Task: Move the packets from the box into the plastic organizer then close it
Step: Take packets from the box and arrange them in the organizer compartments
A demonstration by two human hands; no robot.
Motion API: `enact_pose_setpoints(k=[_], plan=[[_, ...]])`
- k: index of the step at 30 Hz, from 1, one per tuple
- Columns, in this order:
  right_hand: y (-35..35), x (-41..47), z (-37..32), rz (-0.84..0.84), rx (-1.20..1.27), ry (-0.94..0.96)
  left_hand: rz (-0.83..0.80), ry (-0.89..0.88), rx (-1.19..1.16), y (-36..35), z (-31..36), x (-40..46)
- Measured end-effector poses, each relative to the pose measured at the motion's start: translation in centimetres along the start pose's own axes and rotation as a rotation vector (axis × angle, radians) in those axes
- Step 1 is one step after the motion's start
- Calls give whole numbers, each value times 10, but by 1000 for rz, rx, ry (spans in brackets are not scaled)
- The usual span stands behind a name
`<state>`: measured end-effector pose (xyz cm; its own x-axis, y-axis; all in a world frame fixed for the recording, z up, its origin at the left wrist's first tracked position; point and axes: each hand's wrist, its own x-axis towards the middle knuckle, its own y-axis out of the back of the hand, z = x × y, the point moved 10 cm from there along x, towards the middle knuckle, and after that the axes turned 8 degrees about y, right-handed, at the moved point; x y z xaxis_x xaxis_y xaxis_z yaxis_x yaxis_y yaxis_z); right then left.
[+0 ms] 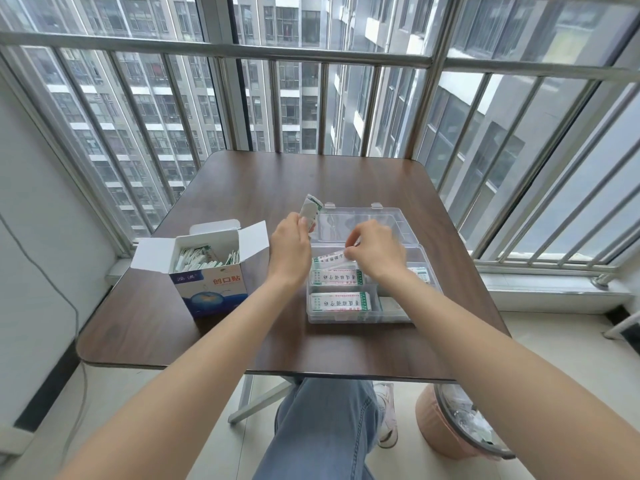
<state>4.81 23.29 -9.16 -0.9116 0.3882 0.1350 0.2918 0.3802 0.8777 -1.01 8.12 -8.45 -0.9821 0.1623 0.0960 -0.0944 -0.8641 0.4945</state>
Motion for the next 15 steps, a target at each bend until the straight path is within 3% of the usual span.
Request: enact_pose_setpoints(k=[11, 15], plan=[[-12, 2, -24, -91, -271, 157, -80, 12, -91, -4, -3, 2], [-19, -2, -22, -192, -305, 182, -130, -22, 101, -12, -4, 4]])
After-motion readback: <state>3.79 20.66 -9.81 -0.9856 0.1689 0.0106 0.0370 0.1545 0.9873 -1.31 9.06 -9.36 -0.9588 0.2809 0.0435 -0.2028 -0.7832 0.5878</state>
